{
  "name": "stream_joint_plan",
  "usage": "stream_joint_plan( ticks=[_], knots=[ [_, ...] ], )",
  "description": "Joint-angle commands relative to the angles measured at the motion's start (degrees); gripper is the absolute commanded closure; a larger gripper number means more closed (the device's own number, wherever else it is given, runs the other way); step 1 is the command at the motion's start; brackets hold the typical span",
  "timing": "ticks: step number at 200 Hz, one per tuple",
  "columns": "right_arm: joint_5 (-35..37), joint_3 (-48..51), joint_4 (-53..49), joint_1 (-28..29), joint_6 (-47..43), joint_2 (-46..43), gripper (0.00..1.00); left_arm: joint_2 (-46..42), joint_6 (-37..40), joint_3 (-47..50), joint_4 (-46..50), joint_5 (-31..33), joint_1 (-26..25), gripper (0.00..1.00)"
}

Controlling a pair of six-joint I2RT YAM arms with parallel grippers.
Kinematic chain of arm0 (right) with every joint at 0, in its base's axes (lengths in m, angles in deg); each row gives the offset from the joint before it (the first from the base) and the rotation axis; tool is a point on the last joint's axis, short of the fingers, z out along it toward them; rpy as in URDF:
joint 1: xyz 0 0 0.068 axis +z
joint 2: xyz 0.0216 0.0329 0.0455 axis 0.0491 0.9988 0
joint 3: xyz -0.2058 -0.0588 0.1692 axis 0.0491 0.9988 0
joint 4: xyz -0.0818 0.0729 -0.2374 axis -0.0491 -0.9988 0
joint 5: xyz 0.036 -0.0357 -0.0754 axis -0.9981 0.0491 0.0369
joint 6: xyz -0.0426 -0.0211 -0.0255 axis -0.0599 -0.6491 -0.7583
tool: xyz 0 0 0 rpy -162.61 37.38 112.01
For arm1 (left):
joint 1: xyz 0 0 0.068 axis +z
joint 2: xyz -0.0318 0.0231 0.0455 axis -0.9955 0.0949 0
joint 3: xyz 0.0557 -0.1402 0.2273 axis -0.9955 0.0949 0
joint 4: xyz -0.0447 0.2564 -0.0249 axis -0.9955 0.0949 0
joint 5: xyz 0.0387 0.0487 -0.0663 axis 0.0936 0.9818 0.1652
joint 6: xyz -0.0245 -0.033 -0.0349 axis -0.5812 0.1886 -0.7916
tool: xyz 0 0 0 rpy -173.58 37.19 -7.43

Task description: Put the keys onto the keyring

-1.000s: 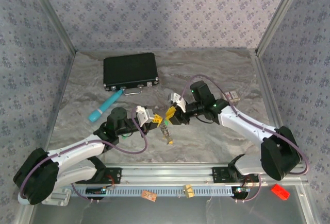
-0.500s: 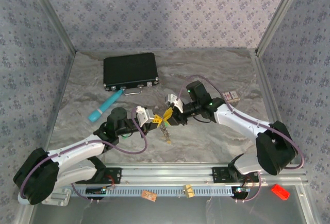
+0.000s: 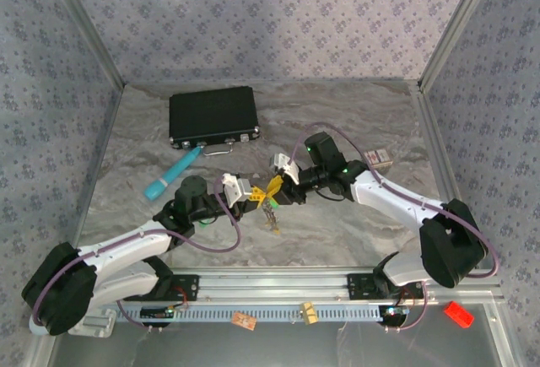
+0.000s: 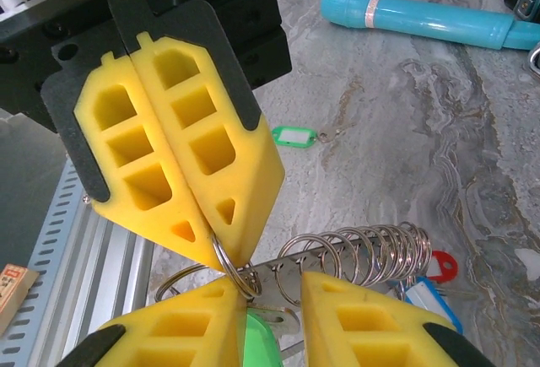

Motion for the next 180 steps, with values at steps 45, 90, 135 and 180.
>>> stream_joint_plan(
  ticks=[45,90,135,180],
  knots=[
    [-5.0,-3.0,0.2,0.0,-0.6,0.8,1.00,-0.4,-0.5,-0.4,-4.1,-4.1,-0.3,1.00],
    [-0.4,-6.3,-9.6,0.1,-6.6,-0.2,1.00,-1.5,-0.1,-2.5,6.1,-0.5,-0.2,0.85],
    [9.7,-12.8,-22.8,2.4,-14.3,1.4,1.00,-1.1,0.8,-5.0,13.8,0.4,-0.1,0.79],
    [16.7,-16.6,-29.5,5.5,-18.0,3.0,1.00,-1.2,1.0,-5.6,14.2,0.5,-0.1,0.79]
  ],
)
